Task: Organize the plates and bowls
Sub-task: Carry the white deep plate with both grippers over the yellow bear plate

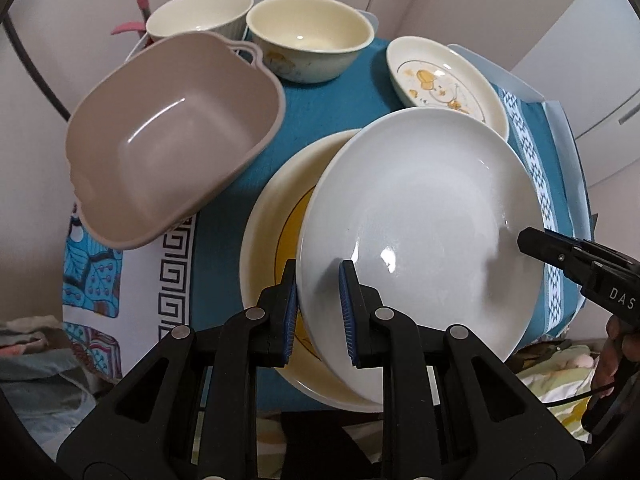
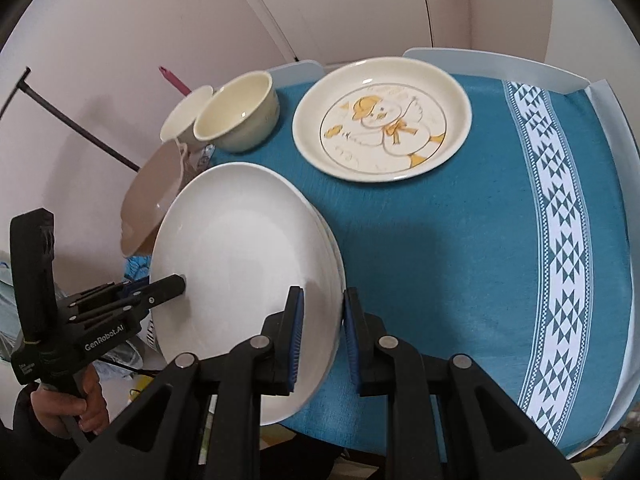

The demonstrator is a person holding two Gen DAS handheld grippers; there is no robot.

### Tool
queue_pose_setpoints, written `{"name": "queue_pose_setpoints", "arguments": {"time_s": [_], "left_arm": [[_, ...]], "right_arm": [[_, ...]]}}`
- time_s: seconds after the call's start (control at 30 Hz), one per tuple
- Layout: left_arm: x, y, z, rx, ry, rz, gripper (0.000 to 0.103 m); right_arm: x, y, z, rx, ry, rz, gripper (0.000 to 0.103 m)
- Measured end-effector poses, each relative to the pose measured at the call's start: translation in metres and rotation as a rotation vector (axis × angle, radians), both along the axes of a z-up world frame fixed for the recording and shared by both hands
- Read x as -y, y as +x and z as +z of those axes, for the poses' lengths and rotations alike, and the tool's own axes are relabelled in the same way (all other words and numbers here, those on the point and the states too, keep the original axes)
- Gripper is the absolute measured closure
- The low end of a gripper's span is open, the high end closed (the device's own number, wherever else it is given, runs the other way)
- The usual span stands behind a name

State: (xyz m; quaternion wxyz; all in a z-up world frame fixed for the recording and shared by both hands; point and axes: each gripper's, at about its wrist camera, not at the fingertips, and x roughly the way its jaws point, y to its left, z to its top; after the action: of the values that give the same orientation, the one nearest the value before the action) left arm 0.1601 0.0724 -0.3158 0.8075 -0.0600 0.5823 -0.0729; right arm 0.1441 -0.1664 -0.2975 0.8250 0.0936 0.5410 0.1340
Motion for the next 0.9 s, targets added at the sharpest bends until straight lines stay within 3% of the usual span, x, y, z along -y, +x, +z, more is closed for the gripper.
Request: {"name": "queue_pose_setpoints", "arguments": {"time_s": [0.3,0.47,0.6,0.9], "left_arm": [[0.006,0.013,-0.015,-0.019,0.007,0.005,0.085],[0.015,0.018,-0.023,-0.03,0.096,-0.016,0.085],[0.019,0.019,-0.026,-0.037,0.105,-0.022,0.085],[0.032,0.017,-0.026,-0.001,0.204,-0.071,0.085]], "right_arm": [[-0.003,0.012,-0.014,-0.024,-0.043,0.011,0.085],[-0.008,0.013,-0.016,-0.018,-0.053,0.026,0.085],[-0.012,0.015,-0.017,-0.004,-0.077,0.044,0.085],[-0.016,0.015,-0.022,0.008,-0.124,0.066,0.085]]}}
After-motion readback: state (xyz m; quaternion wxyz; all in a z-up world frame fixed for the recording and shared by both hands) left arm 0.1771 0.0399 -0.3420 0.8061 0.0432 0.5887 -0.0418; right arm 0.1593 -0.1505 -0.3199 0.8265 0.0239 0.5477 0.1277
